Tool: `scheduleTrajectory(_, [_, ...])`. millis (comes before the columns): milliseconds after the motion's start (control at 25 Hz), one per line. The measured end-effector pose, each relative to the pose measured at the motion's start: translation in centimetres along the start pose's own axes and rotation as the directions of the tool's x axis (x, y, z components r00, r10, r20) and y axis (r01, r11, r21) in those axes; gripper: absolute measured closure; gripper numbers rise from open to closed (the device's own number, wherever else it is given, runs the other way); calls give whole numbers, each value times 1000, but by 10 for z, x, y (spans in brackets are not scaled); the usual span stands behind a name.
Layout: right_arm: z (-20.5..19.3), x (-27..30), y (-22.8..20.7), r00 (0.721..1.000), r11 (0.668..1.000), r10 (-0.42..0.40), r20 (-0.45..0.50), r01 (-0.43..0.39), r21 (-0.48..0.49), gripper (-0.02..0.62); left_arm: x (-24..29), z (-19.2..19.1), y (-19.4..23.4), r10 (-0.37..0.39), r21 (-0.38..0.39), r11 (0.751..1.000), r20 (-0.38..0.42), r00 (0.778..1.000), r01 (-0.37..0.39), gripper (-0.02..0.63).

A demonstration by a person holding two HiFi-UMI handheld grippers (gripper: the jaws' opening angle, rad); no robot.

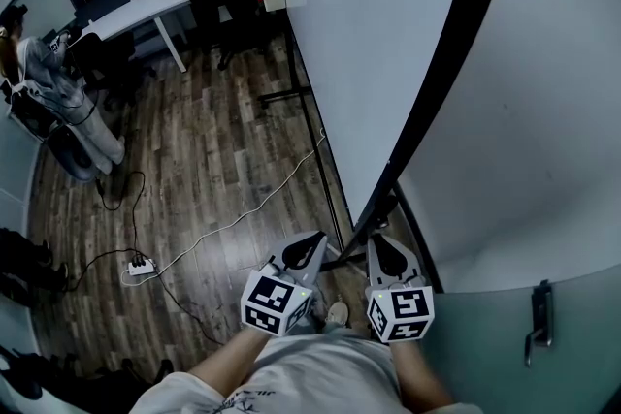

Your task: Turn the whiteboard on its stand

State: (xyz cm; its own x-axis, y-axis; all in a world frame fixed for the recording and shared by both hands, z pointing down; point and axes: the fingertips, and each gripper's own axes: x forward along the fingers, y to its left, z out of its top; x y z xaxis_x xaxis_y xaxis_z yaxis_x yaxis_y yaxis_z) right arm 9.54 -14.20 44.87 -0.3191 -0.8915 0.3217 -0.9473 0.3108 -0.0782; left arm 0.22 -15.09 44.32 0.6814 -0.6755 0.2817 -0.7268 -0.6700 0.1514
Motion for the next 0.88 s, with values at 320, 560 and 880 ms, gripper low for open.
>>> scheduleTrajectory(320, [4,-1,12,999,999,43,4,-43,-28,588,-2,-13,-2,5,-6,1000,-21,1000,-5,595])
scheduleTrajectory(560, [6,4,18,998,998,62,1,-62,-31,588,-3,-8,-2,10,-18,1000,-6,1000,-10,595])
scheduleTrajectory(880, [4,7,18,998,998,65,0,-65,-17,588,-2,-8,4,23,-20,1000,2,1000,-23,595])
